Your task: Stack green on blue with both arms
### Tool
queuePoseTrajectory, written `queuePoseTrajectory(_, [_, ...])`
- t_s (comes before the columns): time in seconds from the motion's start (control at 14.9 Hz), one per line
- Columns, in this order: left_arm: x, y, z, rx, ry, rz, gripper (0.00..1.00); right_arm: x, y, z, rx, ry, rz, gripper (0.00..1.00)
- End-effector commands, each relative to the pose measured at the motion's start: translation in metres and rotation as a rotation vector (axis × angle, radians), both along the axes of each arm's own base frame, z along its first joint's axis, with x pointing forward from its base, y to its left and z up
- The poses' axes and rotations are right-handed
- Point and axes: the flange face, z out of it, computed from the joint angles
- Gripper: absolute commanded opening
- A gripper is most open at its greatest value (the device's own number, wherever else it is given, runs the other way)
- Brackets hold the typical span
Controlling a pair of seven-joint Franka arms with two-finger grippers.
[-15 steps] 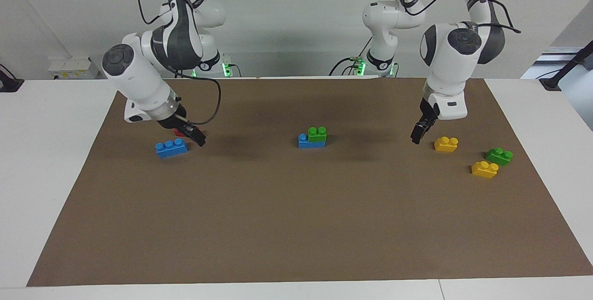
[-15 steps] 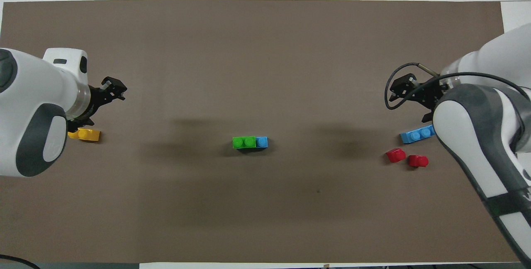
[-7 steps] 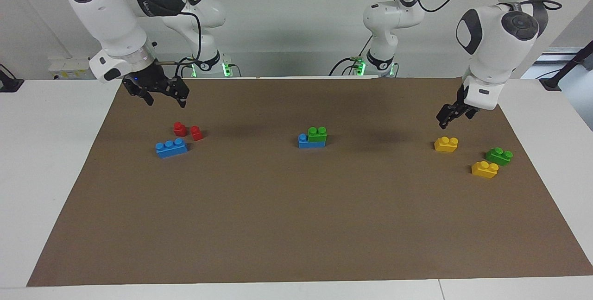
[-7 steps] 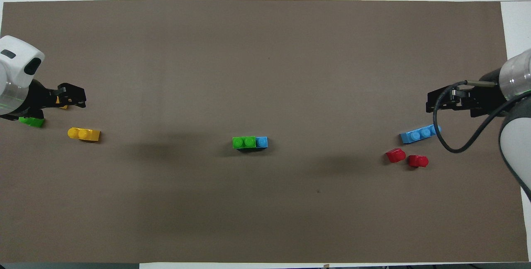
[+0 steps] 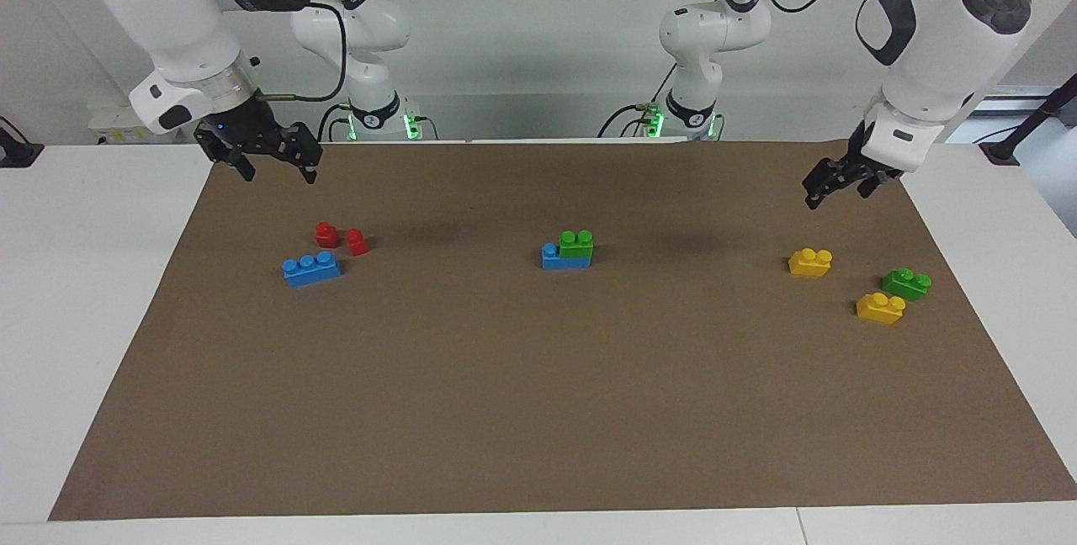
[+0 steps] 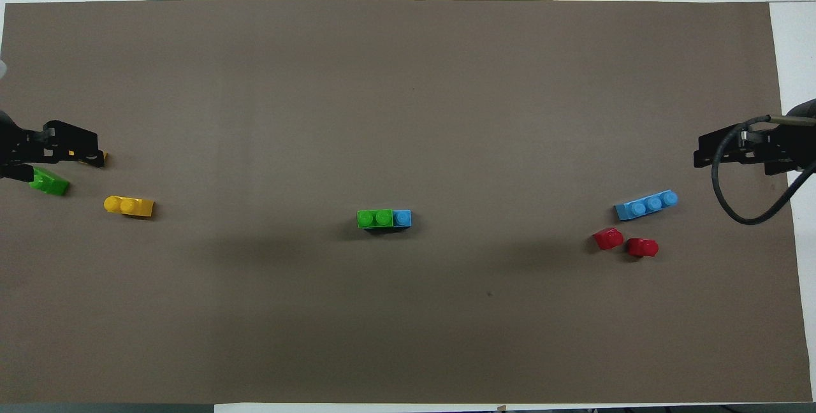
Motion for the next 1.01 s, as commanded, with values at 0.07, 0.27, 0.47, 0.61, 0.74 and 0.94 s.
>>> queuePoseTrajectory(0.07, [0.006,0.000,0.017,-0.033,0.020,-0.019,1.00,0.005,-0.010,0.011,-0.027,0.001,0.021,1.00])
queuePoseTrajectory(0.27, [0.005,-0.007,0.025,-0.032,0.014,-0.107,1.00,0.009,-0.011,0.006,-0.025,0.011,0.019,1.00])
queuePoseTrajectory(0.47, [0.006,-0.008,0.025,-0.036,0.006,-0.118,1.00,0.008,-0.012,0.005,-0.026,0.019,0.016,1.00])
queuePoseTrajectory(0.61, [0.005,-0.006,0.026,-0.039,0.004,-0.118,1.00,0.008,-0.015,0.006,-0.028,0.018,0.010,1.00])
queuePoseTrajectory(0.74, [0.005,-0.006,0.026,-0.041,0.004,-0.118,1.00,0.008,-0.017,0.005,-0.034,0.021,0.009,1.00])
queuePoseTrajectory(0.94, [0.005,-0.007,0.026,-0.044,0.003,-0.181,1.00,0.008,-0.017,0.005,-0.034,0.021,0.009,1.00])
